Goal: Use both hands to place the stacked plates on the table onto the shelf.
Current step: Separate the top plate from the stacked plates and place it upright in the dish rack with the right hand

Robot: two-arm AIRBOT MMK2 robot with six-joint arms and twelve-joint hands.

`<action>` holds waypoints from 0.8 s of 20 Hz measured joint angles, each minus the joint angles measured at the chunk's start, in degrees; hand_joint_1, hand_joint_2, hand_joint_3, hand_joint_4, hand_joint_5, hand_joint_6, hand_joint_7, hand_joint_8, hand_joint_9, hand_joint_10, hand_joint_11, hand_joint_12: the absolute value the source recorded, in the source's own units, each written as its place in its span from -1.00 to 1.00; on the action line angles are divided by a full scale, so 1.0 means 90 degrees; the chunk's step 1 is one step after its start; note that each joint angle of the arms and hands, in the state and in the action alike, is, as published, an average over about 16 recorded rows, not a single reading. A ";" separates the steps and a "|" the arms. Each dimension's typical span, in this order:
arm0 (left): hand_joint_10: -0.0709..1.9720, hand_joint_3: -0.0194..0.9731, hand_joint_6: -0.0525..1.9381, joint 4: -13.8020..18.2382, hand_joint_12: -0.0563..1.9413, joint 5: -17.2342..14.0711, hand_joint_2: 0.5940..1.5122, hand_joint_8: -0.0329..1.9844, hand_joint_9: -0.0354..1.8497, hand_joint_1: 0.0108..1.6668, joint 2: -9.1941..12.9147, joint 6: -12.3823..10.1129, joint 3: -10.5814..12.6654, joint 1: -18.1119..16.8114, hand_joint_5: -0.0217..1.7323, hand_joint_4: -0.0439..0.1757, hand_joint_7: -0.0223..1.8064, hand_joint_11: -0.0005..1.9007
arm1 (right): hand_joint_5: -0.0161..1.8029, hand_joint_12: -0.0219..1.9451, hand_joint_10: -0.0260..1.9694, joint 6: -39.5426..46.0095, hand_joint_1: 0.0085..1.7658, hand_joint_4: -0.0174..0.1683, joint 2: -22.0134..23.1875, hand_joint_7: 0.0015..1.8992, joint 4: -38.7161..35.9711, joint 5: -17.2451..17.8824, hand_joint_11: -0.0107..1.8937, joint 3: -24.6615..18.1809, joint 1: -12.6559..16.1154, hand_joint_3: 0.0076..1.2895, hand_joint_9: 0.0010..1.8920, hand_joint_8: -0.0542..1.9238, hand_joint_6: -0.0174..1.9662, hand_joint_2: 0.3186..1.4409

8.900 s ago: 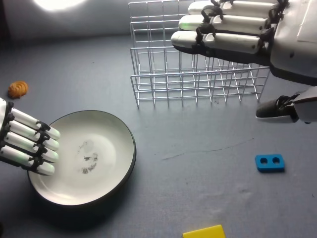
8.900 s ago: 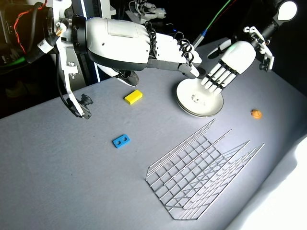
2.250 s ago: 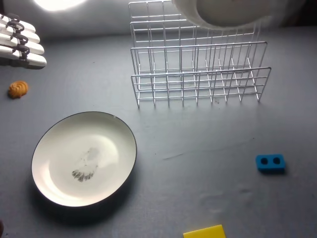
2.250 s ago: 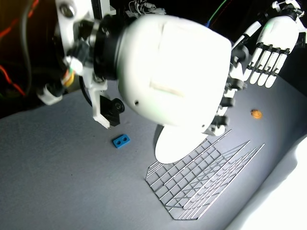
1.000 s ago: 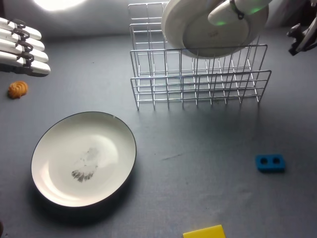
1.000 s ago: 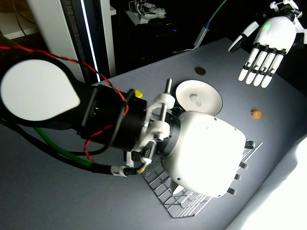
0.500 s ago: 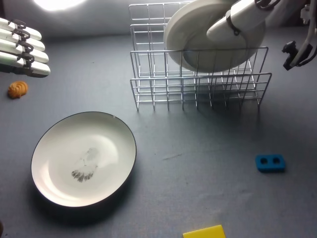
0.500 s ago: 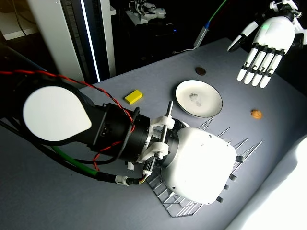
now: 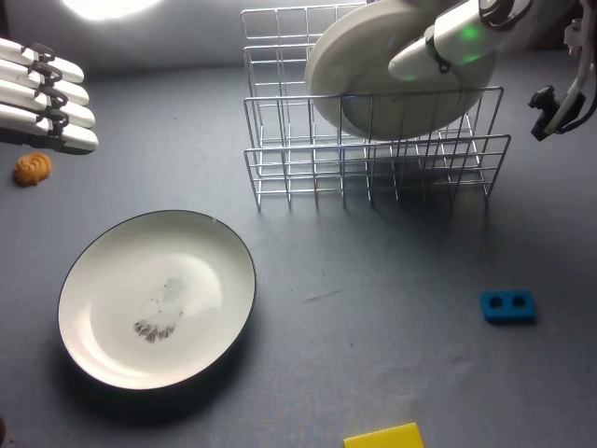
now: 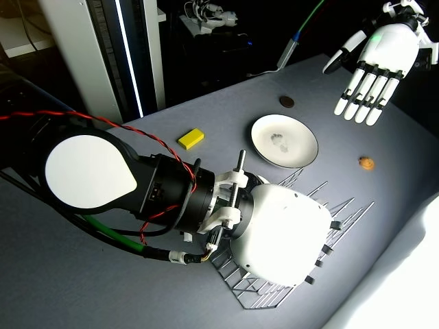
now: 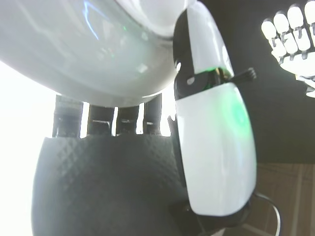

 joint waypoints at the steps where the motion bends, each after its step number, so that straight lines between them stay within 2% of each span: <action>1: -0.93 -0.93 -0.93 0.0006 -0.92 -0.0006 0.31 -0.95 -0.90 -0.99 0.0000 0.0007 -0.0014 0.0023 -0.91 -0.60 -0.90 -0.98 | -0.08 0.13 -0.96 -0.0005 0.35 -0.90 -0.0002 0.09 0.0016 0.0024 -0.05 0.0004 -0.0016 -0.99 0.25 -0.45 -0.22 0.31; 7: -0.93 -0.93 -0.93 0.0023 -0.92 -0.0021 0.31 -0.95 -0.90 -0.99 -0.0013 0.0067 -0.0081 0.0262 -0.90 -0.60 -0.89 -0.97 | -0.16 0.24 -0.96 0.0002 0.33 -0.90 -0.0007 0.00 0.0113 0.0125 -0.20 0.0013 -0.0100 -0.99 0.08 -0.72 -0.57 0.35; 10: -0.93 -0.93 -0.93 0.0004 -0.90 -0.0017 0.31 -0.95 -0.90 -0.99 -0.0047 0.0143 -0.0117 0.0495 -0.90 -0.60 -0.89 -0.97 | -0.19 0.28 -0.95 0.0119 0.31 -0.90 -0.0009 -0.05 0.0147 0.0129 -0.30 0.0017 -0.0128 -0.99 0.01 -0.88 -0.79 0.35; 12: -0.93 -0.93 -0.93 -0.0009 -0.89 -0.0012 0.31 -0.95 -0.90 -0.99 -0.0080 0.0201 -0.0139 0.0671 -0.89 -0.60 -0.89 -0.97 | -0.22 0.31 -0.95 0.0225 0.30 -0.90 -0.0011 -0.09 0.0163 0.0122 -0.37 0.0020 -0.0142 -0.99 -0.04 -0.91 -0.91 0.35; 16: -0.93 -0.93 -0.93 -0.0051 -0.88 0.0014 0.32 -0.95 -0.90 -0.99 -0.0152 0.0302 -0.0162 0.0989 -0.90 -0.60 -0.89 -0.98 | -0.29 0.36 -0.95 0.0453 0.28 -0.90 -0.0013 -0.21 0.0186 0.0104 -0.53 0.0027 -0.0170 -0.99 -0.14 -0.93 -0.95 0.36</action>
